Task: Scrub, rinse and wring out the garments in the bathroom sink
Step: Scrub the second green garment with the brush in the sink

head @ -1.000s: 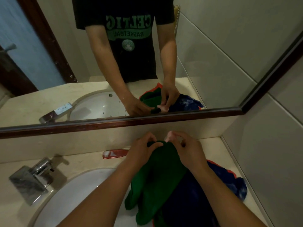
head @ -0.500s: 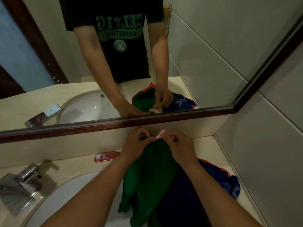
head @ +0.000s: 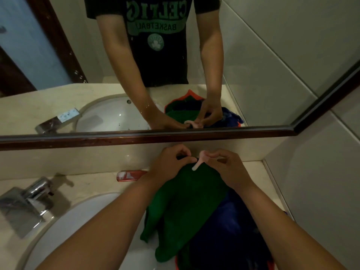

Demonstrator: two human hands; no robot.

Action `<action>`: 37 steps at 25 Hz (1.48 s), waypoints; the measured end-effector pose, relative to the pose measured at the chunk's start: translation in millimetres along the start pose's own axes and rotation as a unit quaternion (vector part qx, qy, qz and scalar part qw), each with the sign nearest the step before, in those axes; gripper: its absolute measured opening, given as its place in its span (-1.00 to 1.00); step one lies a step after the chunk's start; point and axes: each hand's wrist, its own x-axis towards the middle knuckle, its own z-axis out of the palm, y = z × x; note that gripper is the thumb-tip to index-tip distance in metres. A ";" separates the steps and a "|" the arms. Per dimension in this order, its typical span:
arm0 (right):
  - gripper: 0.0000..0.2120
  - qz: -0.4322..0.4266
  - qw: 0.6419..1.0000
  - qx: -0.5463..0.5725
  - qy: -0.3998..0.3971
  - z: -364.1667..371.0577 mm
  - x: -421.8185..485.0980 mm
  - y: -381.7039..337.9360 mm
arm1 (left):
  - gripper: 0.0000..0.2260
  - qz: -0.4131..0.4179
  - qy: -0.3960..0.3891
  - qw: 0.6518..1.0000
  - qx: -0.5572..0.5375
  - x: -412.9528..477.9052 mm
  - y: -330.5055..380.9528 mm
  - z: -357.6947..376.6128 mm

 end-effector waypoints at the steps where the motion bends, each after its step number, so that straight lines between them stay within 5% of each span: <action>1: -0.86 0.005 1.000 -0.010 -0.001 -0.8 1.2 2.4 | -0.89 0.000 -0.014 1.000 0.009 -0.2 -0.6 -0.3; 22: -0.92 -0.024 0.994 -0.100 -0.027 -1.7 3.9 5.4 | -0.97 0.023 -0.026 0.999 -0.001 7.6 -15.5 11.7; 28: -0.66 -0.072 0.993 -0.085 -0.030 3.3 -4.8 -8.1 | -0.98 0.017 -0.010 1.000 -0.004 5.4 -14.5 11.5; 32: -0.90 -0.067 0.988 -0.140 -0.023 0.2 -1.9 -0.4 | -0.96 0.009 -0.027 1.000 0.001 4.4 -13.9 11.4; 37: -0.88 -0.066 0.985 -0.155 -0.026 -2.9 -1.7 -0.2 | -0.95 -0.004 -0.003 1.000 -0.005 1.1 -12.8 12.7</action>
